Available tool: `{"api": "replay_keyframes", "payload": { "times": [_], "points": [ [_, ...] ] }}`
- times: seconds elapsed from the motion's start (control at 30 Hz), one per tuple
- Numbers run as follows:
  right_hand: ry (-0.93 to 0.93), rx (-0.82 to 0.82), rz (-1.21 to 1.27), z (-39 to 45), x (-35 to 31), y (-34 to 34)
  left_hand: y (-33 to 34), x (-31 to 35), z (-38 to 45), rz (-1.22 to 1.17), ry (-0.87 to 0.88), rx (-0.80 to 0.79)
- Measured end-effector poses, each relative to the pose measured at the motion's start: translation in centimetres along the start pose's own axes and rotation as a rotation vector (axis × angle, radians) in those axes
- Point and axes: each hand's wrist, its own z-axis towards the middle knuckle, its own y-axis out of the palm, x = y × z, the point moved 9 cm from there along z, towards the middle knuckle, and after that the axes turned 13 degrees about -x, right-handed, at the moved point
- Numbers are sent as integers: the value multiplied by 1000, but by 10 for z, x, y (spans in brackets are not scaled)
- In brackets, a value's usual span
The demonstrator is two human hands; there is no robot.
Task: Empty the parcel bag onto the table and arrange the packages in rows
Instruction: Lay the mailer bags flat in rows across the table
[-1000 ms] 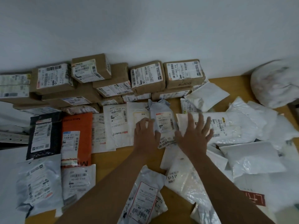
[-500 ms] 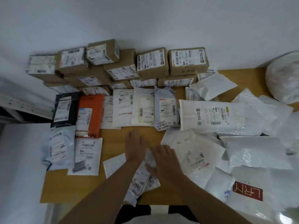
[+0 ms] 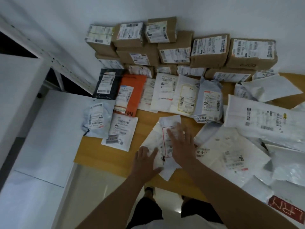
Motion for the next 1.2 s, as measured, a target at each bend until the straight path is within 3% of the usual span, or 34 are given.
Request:
{"api": "replay_keyframes", "payload": {
  "times": [0.13, 0.27, 0.43, 0.57, 0.7, 0.8, 0.93, 1.03, 1.2],
  "points": [
    [93, -17, 143, -6, 0, 18, -7, 0, 5, -148, 62, 22],
    [168, 3, 254, -12, -8, 36, -11, -8, 9, -273, 52, -52],
    [244, 42, 357, -16, -18, 25, -36, -17, 11, -572, 172, 3],
    [436, 148, 473, -26, -4, 24, -59, -51, 5, -685, 178, 121],
    [516, 247, 304, -33, -16, 22, -71, -78, 5, -721, 214, 173],
    [410, 342, 132, -31, -49, 14, -66, -92, 10, -716, 168, 155],
    [151, 164, 91, -12, -99, 40, -63, -101, 14, -579, 109, 203],
    [160, -23, 170, 1, -106, 65, -62, -110, 13, -475, 67, 240],
    [240, -120, 193, 14, -97, 68, -63, -117, 20, -439, 94, 212]
  ]
}}
